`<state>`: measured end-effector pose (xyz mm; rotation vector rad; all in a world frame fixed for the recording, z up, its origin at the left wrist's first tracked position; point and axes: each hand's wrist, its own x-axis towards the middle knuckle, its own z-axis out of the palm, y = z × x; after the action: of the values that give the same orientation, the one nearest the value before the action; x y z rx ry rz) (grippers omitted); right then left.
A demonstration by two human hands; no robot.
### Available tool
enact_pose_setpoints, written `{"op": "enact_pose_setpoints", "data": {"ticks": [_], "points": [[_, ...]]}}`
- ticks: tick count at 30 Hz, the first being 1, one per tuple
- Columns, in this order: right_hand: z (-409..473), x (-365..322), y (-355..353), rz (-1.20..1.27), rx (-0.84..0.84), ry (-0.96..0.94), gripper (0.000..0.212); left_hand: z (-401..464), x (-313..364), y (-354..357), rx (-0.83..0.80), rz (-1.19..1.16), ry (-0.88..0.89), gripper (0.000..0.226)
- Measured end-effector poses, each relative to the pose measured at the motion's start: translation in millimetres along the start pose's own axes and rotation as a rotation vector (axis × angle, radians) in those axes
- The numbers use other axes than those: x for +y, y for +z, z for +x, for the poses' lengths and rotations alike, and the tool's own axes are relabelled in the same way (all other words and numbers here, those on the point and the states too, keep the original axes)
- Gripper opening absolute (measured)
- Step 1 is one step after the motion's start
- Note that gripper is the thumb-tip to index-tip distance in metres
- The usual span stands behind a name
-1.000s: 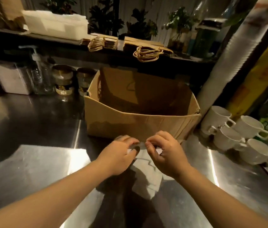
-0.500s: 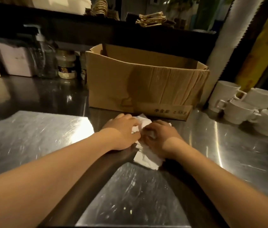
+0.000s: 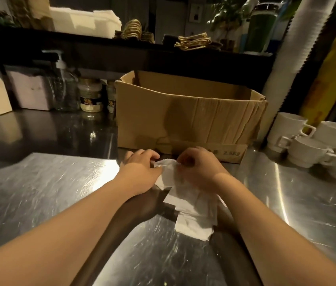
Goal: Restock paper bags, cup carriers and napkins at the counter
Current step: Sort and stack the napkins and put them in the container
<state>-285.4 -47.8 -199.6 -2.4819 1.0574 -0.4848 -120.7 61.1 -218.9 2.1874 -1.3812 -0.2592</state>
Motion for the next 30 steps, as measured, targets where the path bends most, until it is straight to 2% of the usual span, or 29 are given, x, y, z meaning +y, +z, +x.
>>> {"op": "enact_pose_setpoints", "data": {"ticks": [3, 5, 8, 13, 18, 20, 22, 25, 27, 29, 30], "points": [[-7.8, 5.0, 1.4, -0.05, -0.127, -0.161, 0.026, 4.0, -10.0, -6.9, 0.009, -0.122, 0.028, 0.02], [-6.9, 4.0, 0.2, -0.118, -0.196, -0.201, 0.034, 4.9, -13.5, -10.8, 0.008, -0.157, 0.045, 0.023], [-4.3, 0.6, -1.0, -0.134, -0.173, -0.18, 0.029, 5.1, -15.2, -12.6, 0.006, -0.15, 0.041, 0.028], [-5.8, -1.9, -4.0, -0.198, -0.177, -0.167, 0.036, 5.9, -16.4, -13.9, 0.009, -0.176, 0.013, 0.032], [-5.4, 2.7, 2.0, -0.214, -0.075, -0.224, 0.025, 2.2, -13.2, -13.4, -0.044, -0.125, 0.088, 0.046], [-6.1, 3.8, 4.3, -0.113, -0.026, -0.198, 0.02, 0.8, -13.1, -13.7, -0.082, -0.104, 0.133, 0.056], [-7.1, 2.8, 5.8, 0.088, 0.007, -0.133, 0.013, -0.9, -12.6, -14.1, -0.116, -0.12, 0.161, 0.055], [-8.5, -1.9, 5.5, 0.396, 0.009, -0.051, 0.009, 0.7, -12.5, -11.8, -0.074, -0.216, 0.177, 0.024], [-10.5, -4.3, 4.9, 0.513, -0.012, -0.018, 0.012, 1.5, -10.9, -10.8, -0.051, -0.357, 0.135, 0.006], [-12.4, -6.0, 3.8, 0.553, -0.027, -0.005, 0.015, 1.0, -7.8, -12.3, -0.059, -0.475, 0.075, 0.006], [-13.1, -6.5, 3.1, 0.562, -0.033, -0.001, 0.016, 0.2, -6.0, -13.9, -0.061, -0.486, 0.071, 0.014]]}}
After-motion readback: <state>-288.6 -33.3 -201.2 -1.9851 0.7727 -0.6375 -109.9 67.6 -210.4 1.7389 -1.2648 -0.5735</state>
